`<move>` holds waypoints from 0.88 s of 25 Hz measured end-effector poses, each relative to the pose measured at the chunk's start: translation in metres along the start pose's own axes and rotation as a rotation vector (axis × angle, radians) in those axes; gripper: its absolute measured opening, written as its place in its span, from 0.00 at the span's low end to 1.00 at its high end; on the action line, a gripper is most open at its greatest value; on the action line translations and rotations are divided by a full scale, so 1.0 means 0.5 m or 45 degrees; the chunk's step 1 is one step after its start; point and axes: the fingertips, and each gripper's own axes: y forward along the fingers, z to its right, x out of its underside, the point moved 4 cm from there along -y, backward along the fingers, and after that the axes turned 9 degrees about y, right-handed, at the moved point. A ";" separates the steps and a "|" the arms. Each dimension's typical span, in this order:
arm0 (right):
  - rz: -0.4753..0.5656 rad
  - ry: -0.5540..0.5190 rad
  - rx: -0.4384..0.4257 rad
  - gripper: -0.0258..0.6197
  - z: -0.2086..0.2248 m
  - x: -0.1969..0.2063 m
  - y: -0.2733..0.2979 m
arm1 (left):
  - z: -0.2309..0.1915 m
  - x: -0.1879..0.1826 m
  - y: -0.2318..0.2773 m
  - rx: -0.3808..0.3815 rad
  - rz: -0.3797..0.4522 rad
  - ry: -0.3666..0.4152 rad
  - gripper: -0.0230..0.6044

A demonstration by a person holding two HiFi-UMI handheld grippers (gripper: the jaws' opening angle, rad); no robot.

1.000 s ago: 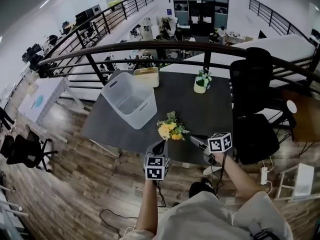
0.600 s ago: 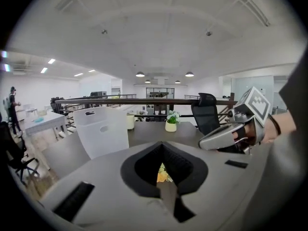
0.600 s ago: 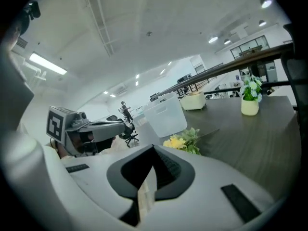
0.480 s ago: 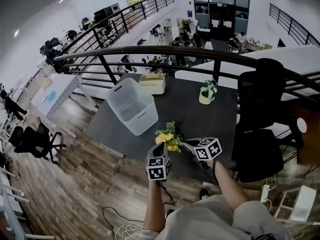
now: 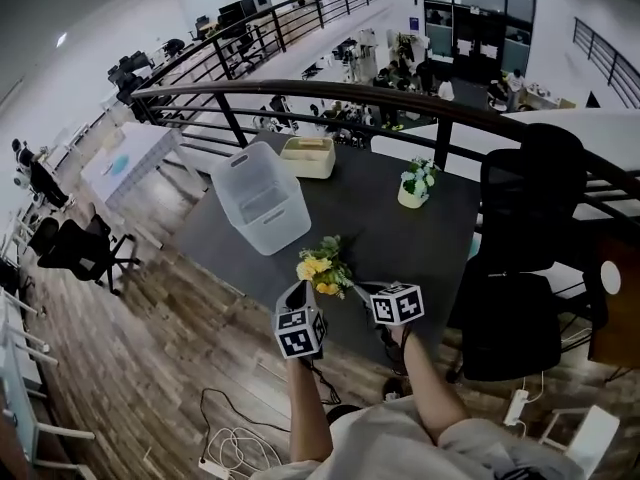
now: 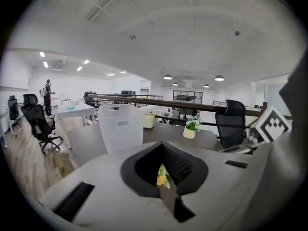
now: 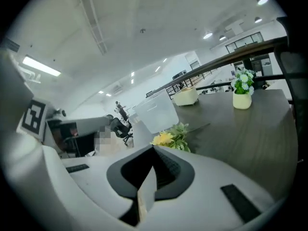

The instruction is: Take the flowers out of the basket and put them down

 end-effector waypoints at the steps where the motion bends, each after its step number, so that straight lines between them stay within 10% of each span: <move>1: -0.002 -0.020 -0.007 0.04 0.004 -0.006 -0.011 | 0.007 0.016 -0.005 -0.011 -0.017 -0.006 0.07; 22: 0.001 -0.142 -0.091 0.04 -0.017 -0.043 -0.087 | 0.063 0.014 -0.066 -0.003 -0.062 0.033 0.08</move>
